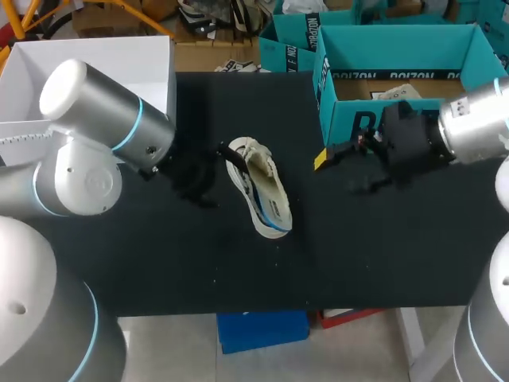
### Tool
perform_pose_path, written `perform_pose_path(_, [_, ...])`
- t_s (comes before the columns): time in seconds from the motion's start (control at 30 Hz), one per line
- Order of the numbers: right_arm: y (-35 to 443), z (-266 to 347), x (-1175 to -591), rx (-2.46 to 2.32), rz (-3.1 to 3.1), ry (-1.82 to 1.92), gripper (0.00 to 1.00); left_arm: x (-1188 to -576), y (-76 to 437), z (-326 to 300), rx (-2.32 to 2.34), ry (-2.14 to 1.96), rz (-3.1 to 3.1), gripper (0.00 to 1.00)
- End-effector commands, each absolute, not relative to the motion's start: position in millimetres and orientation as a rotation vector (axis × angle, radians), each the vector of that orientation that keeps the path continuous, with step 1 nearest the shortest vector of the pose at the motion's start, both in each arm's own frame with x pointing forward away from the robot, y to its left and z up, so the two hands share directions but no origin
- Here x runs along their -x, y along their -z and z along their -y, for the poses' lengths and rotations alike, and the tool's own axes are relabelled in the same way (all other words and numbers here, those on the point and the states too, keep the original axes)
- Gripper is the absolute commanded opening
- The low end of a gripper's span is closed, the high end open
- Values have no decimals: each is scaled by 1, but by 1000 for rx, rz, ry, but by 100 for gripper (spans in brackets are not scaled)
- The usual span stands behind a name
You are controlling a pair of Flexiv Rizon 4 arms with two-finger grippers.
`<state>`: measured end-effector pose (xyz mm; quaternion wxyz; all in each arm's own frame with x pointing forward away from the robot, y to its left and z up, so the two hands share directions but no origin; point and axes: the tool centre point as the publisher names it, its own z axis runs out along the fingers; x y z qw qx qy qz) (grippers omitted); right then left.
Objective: Take the shoe out of the shoebox, open the shoe tongue, remove and reinsert the insole, then place the shoe into the shoebox
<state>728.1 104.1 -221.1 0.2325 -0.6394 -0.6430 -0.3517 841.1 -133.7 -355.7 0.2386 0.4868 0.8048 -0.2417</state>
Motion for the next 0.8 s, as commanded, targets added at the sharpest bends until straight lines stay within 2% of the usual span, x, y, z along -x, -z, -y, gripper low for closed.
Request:
perform_pose_path(0.03, [218, -116, -743, 1692, 1966, 586, 100, -847, 356, 138, -1346, 632, -2231, 100])
perform_pose_path(0.7, [218, -118, -744, 1667, 2010, 540, 100, -871, 370, 165, -1489, 455, -2298, 100])
perform_pose_path(0.77, [218, -118, -744, 1667, 2010, 540, 100, -873, 371, 167, -1512, 414, -2302, 84])
perform_pose_path(0.8, [218, -118, -744, 1667, 2010, 540, 100, -873, 371, 167, -1513, 411, -2303, 65])
